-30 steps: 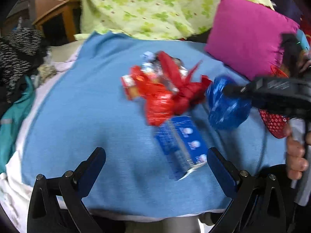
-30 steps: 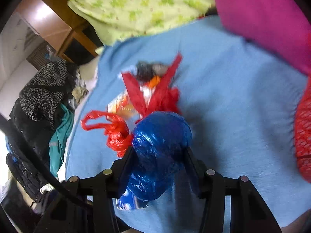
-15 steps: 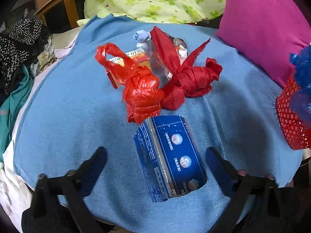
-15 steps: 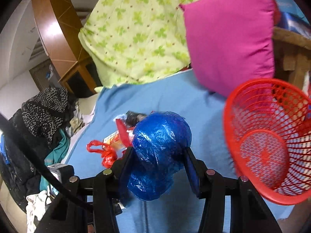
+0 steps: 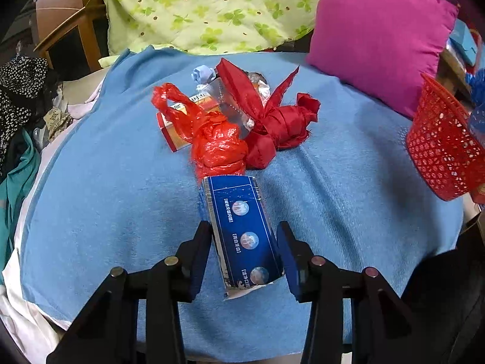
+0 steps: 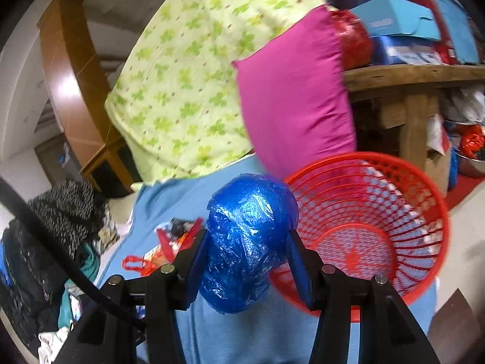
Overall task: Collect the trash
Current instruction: 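Drop the blue bag into the red basket while the left drops the blue box in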
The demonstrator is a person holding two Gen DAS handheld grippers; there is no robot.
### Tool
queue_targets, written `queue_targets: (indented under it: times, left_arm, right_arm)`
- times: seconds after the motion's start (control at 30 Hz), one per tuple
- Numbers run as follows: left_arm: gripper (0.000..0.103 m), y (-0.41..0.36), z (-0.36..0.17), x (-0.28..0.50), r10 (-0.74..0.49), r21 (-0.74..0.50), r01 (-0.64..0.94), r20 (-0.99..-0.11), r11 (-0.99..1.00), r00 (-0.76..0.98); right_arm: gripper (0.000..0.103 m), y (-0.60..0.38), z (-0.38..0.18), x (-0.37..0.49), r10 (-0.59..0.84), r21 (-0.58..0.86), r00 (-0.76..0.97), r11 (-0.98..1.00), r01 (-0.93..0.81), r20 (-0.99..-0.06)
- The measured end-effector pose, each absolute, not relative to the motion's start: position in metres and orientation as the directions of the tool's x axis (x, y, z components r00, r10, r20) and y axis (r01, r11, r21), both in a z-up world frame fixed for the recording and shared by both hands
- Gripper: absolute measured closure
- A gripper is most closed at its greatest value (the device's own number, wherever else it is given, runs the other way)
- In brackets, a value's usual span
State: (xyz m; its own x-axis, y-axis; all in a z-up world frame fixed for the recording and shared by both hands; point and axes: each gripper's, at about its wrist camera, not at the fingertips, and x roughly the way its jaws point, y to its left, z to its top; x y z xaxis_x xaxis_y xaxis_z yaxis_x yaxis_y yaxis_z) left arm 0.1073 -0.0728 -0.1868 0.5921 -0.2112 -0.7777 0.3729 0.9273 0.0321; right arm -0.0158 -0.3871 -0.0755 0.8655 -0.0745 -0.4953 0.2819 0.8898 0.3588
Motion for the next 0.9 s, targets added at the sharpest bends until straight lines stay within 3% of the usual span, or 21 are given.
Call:
queue_targets:
  times: [0.33, 0.57, 0.77, 0.8, 0.83, 0.9]
  left_arm:
    - [0.058, -0.101, -0.131, 0.094, -0.384, -0.047, 0.497, -0.7, 0.866, 0.603]
    - [0.057, -0.21, -0.053, 0.094, -0.591, -0.052, 0.711, -0.601, 0.701, 0.539]
    - [0.054, -0.296, -0.036, 0.097, -0.696, -0.089, 0.819, -0.583, 0.566, 0.418]
    - [0.053, -0.31, -0.039, 0.098, -0.709, -0.109, 0.832, -0.591, 0.543, 0.385]
    - [0.045, -0.324, -0.042, 0.1, -0.712, -0.121, 0.841, -0.602, 0.527, 0.36]
    - [0.037, -0.339, -0.044, 0.097, -0.711, -0.116, 0.849, -0.612, 0.515, 0.347]
  right_arm:
    - [0.049, -0.448, -0.077, -0.055, -0.148, 0.448, 0.878, 0.814, 0.37, -0.456]
    - [0.048, -0.467, -0.081, -0.051, -0.173, 0.49, 0.879, 0.774, 0.4, -0.445]
    - [0.041, -0.49, -0.091, -0.052, -0.184, 0.533, 0.867, 0.724, 0.438, -0.463]
    - [0.037, -0.493, -0.093, -0.053, -0.181, 0.541, 0.867, 0.717, 0.439, -0.464]
    - [0.033, -0.496, -0.095, -0.054, -0.181, 0.549, 0.867, 0.71, 0.442, -0.464]
    - [0.031, -0.501, -0.097, -0.057, -0.186, 0.562, 0.867, 0.695, 0.449, -0.462]
